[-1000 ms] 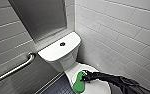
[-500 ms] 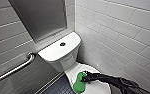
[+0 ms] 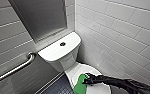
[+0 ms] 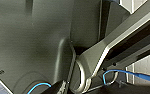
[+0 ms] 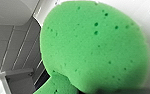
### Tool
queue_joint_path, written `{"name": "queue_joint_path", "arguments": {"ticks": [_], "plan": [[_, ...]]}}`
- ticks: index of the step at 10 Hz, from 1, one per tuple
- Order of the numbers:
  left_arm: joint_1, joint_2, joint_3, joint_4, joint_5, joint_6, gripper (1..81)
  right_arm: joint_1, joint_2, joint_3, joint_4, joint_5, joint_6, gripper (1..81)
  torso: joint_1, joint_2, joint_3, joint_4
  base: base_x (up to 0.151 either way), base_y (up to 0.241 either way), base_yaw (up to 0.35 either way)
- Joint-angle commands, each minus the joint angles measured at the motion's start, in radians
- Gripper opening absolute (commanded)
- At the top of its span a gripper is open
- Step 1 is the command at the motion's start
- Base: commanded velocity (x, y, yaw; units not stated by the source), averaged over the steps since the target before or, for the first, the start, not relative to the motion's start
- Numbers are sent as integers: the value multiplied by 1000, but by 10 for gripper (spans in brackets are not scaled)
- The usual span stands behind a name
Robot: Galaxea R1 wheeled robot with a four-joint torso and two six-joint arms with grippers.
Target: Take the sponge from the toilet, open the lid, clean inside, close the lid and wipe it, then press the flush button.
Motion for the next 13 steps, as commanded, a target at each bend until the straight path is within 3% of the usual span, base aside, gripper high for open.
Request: {"name": "queue_joint_path", "arguments": {"ticks": [1, 9, 13], "plan": [[11, -17, 21, 6, 68, -1, 811, 20, -131, 124, -81, -116, 100, 10, 0, 0, 0, 0, 0, 0, 0], [8, -20, 26, 8, 66, -1, 811, -78, -472, 396, -83, -15, 163, 10, 0, 0, 0, 0, 0, 0, 0], [3, -25, 27, 8, 65, -1, 811, -216, -619, 485, -71, 102, 165, 10, 0, 0, 0, 0, 0, 0, 0]]}}
